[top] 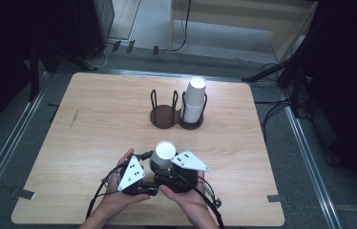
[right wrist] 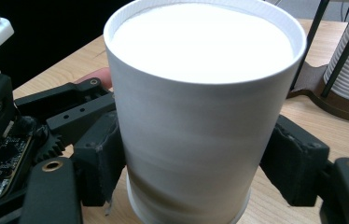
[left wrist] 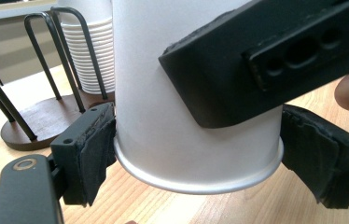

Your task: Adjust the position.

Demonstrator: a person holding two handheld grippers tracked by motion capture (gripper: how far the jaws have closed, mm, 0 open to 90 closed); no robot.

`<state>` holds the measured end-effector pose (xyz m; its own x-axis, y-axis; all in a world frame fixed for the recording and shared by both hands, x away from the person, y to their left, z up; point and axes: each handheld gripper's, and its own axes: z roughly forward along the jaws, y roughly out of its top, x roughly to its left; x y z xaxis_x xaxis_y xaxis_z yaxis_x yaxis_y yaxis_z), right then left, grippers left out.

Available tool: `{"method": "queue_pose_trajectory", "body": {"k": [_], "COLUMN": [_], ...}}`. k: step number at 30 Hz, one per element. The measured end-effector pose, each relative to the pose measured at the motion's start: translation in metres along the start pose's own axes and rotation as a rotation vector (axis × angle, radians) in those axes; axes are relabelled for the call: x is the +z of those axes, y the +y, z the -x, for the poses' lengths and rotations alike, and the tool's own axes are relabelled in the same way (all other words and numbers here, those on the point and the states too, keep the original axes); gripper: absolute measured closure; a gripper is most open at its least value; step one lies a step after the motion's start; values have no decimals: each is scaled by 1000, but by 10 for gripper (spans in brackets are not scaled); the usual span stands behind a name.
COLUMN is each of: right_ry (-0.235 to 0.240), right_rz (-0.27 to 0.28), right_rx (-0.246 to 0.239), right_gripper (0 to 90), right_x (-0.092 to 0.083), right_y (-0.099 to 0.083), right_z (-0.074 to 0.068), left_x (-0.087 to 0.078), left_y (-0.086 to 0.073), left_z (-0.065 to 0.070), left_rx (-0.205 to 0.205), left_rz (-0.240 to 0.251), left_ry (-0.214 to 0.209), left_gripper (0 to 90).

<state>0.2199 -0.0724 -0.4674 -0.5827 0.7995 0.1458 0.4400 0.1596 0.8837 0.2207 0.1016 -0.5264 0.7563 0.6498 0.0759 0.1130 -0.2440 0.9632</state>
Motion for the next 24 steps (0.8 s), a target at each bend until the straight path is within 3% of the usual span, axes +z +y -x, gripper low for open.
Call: {"method": "queue_pose_trajectory", "body": {"k": [12,17,24], "right_ry": [11,-6,-33], "right_rz": [14,43,59], "right_rx": [-2,7,21], "right_gripper": [298,303,308], "right_x": [-3,-9,-15], "right_y": [2,7,11], "right_z": [0,4,12], "left_x": [-3,-3,-10], "left_y": [-1,-4,-7], "left_z": [-5,-10,-20], "left_rx": [-17,-40,-60], "left_rz": [-33,-79,-90], "left_ry": [7,16,39], "left_gripper": [136,139,140]}}
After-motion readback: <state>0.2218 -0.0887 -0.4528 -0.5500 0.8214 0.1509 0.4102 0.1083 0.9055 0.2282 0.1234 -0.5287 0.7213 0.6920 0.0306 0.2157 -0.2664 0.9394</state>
